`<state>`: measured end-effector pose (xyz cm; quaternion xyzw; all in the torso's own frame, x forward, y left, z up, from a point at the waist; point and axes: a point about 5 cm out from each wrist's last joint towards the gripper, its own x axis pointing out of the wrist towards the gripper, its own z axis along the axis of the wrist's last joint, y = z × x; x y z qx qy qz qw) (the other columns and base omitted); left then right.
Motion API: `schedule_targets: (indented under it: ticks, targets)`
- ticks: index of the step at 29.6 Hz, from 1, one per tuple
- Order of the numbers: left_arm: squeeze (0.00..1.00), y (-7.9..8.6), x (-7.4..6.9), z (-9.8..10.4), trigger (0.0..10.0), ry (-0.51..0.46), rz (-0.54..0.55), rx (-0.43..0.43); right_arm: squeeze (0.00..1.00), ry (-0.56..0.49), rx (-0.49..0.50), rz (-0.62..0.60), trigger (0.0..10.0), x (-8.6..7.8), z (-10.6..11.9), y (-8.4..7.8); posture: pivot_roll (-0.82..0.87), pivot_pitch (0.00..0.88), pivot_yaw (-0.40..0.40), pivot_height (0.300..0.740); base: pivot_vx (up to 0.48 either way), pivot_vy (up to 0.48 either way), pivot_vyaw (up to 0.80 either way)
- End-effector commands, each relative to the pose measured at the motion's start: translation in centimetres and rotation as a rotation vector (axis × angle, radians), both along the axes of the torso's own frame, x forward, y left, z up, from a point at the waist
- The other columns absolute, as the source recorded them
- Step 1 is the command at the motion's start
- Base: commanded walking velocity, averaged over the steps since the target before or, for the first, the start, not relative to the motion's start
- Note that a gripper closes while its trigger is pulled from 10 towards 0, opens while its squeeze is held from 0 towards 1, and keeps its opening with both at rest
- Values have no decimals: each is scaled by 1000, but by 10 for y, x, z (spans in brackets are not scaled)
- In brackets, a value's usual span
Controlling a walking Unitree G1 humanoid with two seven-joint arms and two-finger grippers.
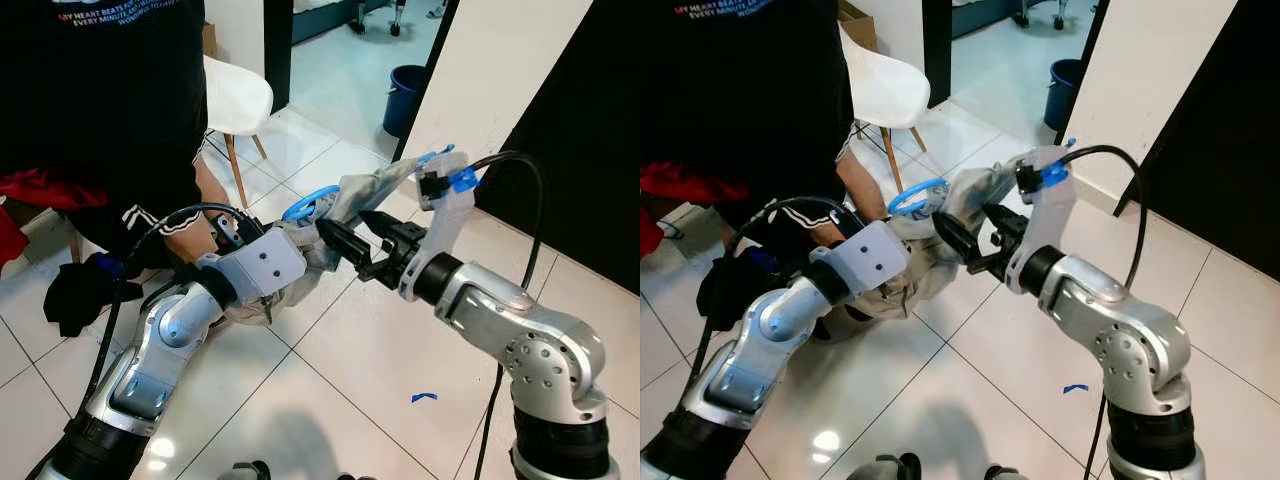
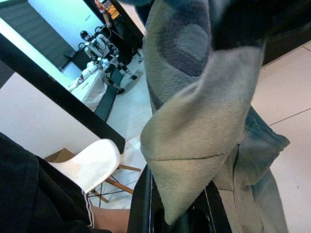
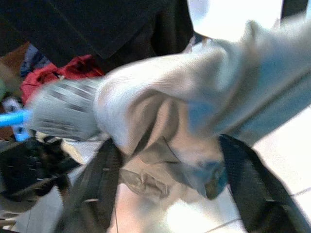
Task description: Hang hanger
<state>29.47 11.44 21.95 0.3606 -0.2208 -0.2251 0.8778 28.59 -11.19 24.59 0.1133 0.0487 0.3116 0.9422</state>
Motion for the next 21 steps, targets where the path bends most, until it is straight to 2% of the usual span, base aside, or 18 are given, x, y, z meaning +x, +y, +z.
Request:
schedule_targets:
  ticks: [1, 8, 10, 17, 21]
  targets:
    - [0, -5, 0, 0, 10000, -4, -13, -4, 0, 20, -15, -23, 0, 2, -4, 0, 69, 205, -51, 740, 0, 0, 0]
    - [0, -6, 0, 1, 10000, -7, -14, -9, 0, 15, 6, -86, 0, 8, -2, -7, 65, 206, -54, 740, 0, 0, 0]
    - [0, -6, 0, 0, 10000, -4, -13, -10, 0, -9, 50, -119, 0, 11, 4, -12, 61, 205, -53, 740, 0, 0, 0]
    - [0, -6, -1, -1, 10000, -3, -15, -8, 0, -29, 95, -130, 0, 11, 9, -13, 59, 202, -53, 740, 0, 0, 0]
    - [0, -6, -1, -2, 10000, -2, -14, -8, 0, -54, 167, -140, 0, 11, 17, -18, 58, 203, -53, 740, 0, 0, 0]
